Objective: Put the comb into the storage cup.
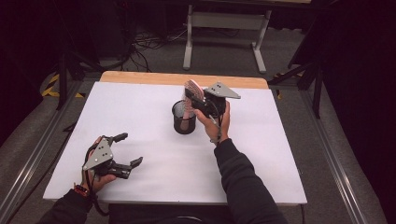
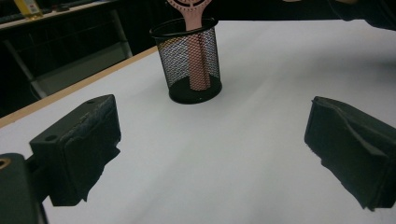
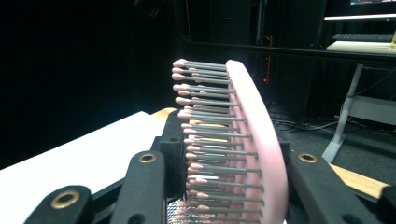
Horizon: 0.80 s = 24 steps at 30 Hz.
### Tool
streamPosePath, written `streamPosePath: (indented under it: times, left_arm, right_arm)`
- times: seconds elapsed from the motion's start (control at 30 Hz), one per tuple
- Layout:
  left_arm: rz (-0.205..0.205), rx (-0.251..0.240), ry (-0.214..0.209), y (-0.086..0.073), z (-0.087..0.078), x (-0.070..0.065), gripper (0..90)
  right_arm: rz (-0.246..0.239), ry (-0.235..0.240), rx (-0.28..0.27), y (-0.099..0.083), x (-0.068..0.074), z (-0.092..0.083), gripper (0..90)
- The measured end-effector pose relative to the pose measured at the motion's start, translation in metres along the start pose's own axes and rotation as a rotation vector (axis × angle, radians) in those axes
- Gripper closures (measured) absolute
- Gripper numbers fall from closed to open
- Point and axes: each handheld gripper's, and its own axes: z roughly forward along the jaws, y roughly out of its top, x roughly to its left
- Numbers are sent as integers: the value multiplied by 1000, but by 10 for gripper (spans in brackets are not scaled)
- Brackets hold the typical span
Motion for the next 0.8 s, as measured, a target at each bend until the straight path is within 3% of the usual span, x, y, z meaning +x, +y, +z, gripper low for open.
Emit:
streamPosePath:
  times: [0.3,0.33,0.43,0.5,0.67,0.8]
  left_arm:
    - [5,7,5,0,1,0,46]
    - [6,7,2,0,2,-1,46]
    - [8,13,2,0,3,-1,46]
    - [5,16,-3,0,3,-1,48]
    - [7,21,-6,0,3,-1,54]
    - [4,21,-10,0,4,-2,55]
  right_arm:
    - [40,-16,-2,-5,-12,-7,622]
    - [63,-28,1,-10,-17,-9,620]
    - [106,-18,0,-15,-23,-11,624]
    - [159,-2,-17,-20,-26,-13,625]
    - [186,1,-34,-25,-27,-16,628]
    - [235,14,-46,-27,-29,-17,624]
